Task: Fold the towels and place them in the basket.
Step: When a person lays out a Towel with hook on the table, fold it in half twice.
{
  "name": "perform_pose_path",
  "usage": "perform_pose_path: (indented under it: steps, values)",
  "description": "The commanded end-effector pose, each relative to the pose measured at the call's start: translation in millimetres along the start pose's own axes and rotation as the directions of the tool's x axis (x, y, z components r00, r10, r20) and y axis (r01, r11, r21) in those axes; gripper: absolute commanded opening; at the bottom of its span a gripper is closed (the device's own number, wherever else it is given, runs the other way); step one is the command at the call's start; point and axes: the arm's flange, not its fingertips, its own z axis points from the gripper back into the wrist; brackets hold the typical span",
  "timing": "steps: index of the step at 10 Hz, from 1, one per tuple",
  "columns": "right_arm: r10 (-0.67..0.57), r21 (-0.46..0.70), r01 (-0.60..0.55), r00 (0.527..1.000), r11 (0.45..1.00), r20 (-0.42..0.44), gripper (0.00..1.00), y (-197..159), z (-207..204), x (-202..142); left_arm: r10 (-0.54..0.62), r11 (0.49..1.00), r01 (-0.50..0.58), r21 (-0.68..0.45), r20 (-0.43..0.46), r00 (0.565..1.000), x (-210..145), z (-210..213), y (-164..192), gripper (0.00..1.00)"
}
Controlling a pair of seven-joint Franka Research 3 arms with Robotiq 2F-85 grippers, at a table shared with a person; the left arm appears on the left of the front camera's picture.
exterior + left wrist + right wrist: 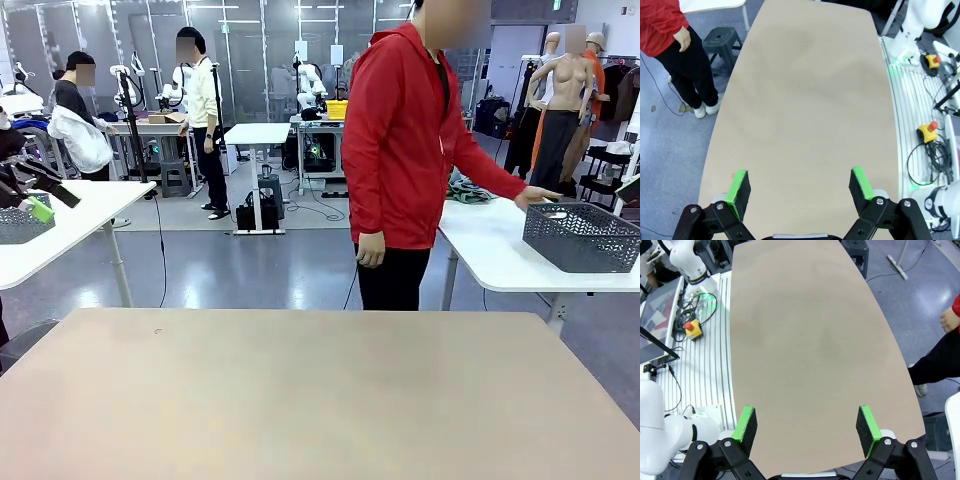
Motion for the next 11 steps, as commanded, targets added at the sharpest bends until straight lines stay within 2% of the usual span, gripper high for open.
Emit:
perform_pose_path:
  steps: [1, 11]
  values:
    - [0.006, 0.004, -0.006, 1.000, 1.000, 0.006, 1.00, -0.5, -0.3, 0.3, 0.000, 1.000, 0.000, 0.002, -0.001, 1.000, 0.0, 0.2, 0.2, 1.00]
    - [0.006, 0.004, -0.006, 1.000, 1.000, 0.006, 1.00, -0.5, -0.3, 0.3, 0.000, 1.000, 0.000, 0.002, -0.001, 1.000, 0.0, 0.2, 0.2, 1.00]
